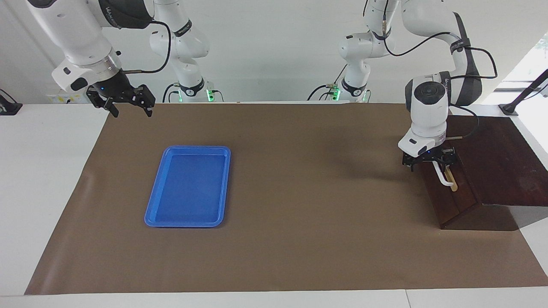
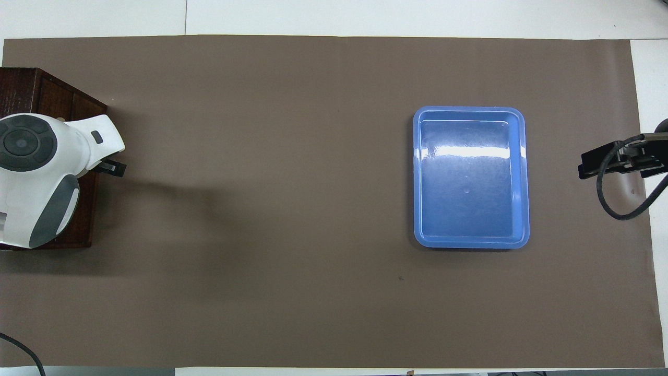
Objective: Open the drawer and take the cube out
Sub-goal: 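Pull the drawer open toward the robot with the left gripper, then release the handle and lower the left gripper into the drawer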
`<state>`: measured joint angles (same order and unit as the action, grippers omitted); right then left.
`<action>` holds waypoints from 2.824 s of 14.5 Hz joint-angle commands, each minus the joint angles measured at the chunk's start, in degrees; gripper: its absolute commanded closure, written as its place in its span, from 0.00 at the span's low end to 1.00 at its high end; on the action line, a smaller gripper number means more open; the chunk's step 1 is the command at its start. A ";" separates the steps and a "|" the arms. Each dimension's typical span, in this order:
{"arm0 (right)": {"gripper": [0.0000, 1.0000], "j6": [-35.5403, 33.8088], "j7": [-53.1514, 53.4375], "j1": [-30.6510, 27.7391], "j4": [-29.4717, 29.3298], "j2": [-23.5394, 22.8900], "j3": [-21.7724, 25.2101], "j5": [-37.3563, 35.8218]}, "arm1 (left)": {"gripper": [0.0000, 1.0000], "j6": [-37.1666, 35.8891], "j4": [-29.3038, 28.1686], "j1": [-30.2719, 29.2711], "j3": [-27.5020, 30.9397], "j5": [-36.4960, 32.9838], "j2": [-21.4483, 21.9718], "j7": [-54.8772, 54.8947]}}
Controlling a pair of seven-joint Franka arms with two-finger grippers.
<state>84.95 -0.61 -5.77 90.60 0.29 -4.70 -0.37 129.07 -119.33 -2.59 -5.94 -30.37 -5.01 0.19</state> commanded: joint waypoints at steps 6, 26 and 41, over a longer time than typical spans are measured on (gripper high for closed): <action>0.00 -0.32 -3.34 -1.35 0.54 0.77 -0.57 0.81 | 0.00 3.21 -3.10 0.03 -0.47 -1.19 0.62 -0.36; 0.00 -0.14 -4.49 -2.49 0.46 0.77 -0.13 1.42 | 0.00 -3.02 -0.12 13.57 -0.65 5.67 0.53 -13.99; 0.00 0.04 -4.66 -1.88 0.54 0.77 -0.31 0.63 | 0.00 -24.74 17.74 5.42 0.23 17.54 2.90 -13.11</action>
<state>84.95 -3.01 -7.05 90.60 0.29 -4.87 -0.29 104.88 -100.71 5.10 -5.45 -13.99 -2.54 -13.62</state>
